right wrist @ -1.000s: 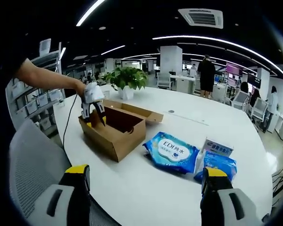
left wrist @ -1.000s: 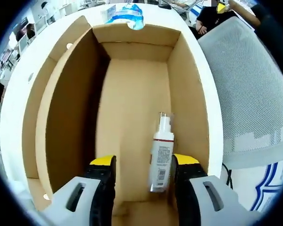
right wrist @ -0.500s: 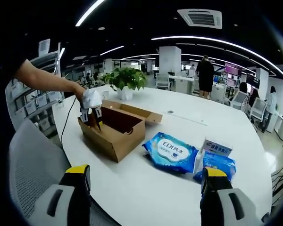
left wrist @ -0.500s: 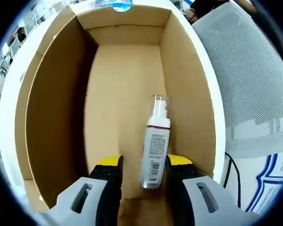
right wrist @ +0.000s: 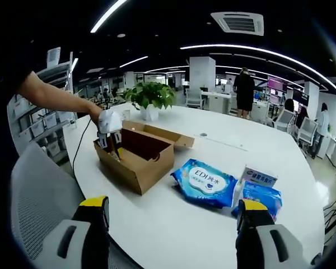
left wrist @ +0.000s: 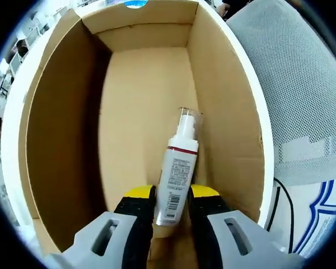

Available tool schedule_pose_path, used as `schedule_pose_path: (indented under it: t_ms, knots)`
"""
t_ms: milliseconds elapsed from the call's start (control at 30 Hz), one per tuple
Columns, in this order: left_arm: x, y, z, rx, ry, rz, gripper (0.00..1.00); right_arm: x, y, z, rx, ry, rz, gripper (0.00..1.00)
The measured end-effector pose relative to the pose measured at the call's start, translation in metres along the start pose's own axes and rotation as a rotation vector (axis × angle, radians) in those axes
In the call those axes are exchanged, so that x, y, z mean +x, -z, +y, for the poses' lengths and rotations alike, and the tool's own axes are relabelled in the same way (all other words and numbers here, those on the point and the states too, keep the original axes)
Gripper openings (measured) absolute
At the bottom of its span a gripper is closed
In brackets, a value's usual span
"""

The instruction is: Operate the shoe box by opening the lid, removing the specified soft item, and placing it in the target area until the item is outside and the box remains undamaged.

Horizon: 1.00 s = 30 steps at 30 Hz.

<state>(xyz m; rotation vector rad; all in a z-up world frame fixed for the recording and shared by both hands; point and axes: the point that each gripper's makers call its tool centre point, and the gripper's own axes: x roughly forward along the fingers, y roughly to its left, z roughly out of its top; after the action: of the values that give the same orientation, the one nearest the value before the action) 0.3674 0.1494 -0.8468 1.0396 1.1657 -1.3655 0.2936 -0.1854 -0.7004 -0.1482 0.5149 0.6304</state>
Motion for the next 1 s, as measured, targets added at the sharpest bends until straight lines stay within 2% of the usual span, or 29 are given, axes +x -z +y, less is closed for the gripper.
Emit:
schedule_pose_path:
  t_ms: [500,1000]
  knots:
    - [-0.009,-0.001,0.003,-0.104,-0.029,-0.011,0.20,-0.001,-0.001,0.001,-0.004,-0.007,-0.009,0.94]
    - [-0.025,-0.006,0.004,-0.188,-0.065,-0.079,0.18,0.003,-0.009,0.006,-0.018,-0.032,-0.025,0.94]
